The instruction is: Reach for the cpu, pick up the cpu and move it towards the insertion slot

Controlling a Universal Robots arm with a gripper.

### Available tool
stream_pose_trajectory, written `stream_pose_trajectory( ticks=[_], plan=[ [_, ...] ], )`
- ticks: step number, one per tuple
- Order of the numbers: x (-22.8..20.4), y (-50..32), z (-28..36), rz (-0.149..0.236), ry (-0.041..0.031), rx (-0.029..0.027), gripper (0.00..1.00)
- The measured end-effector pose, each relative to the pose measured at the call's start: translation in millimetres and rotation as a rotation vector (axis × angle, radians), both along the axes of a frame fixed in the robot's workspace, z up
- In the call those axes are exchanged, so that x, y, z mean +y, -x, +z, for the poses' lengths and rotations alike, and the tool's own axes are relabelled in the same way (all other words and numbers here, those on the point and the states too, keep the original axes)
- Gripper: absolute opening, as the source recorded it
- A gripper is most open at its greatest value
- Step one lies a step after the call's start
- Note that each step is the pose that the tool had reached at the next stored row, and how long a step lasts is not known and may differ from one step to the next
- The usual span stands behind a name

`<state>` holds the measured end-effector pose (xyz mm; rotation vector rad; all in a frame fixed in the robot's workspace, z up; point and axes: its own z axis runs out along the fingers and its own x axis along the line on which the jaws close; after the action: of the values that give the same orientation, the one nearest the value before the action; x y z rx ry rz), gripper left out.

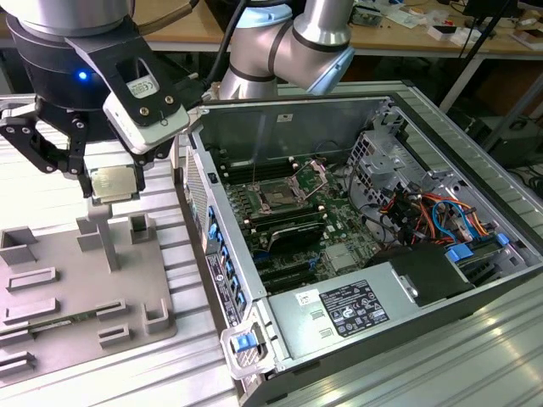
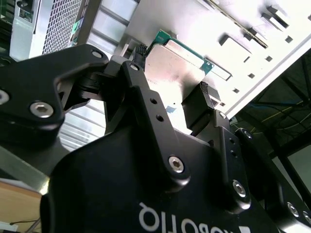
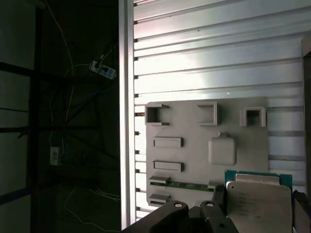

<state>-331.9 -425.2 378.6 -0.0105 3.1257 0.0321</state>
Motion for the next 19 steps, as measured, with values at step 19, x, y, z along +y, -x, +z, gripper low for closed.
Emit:
stream_pose_trajectory(
  ticks=[19],
  plan=[
    [0.0, -26.9, 2.7, 0.000, -0.0001, -0.0002, 0.55]
  ],
)
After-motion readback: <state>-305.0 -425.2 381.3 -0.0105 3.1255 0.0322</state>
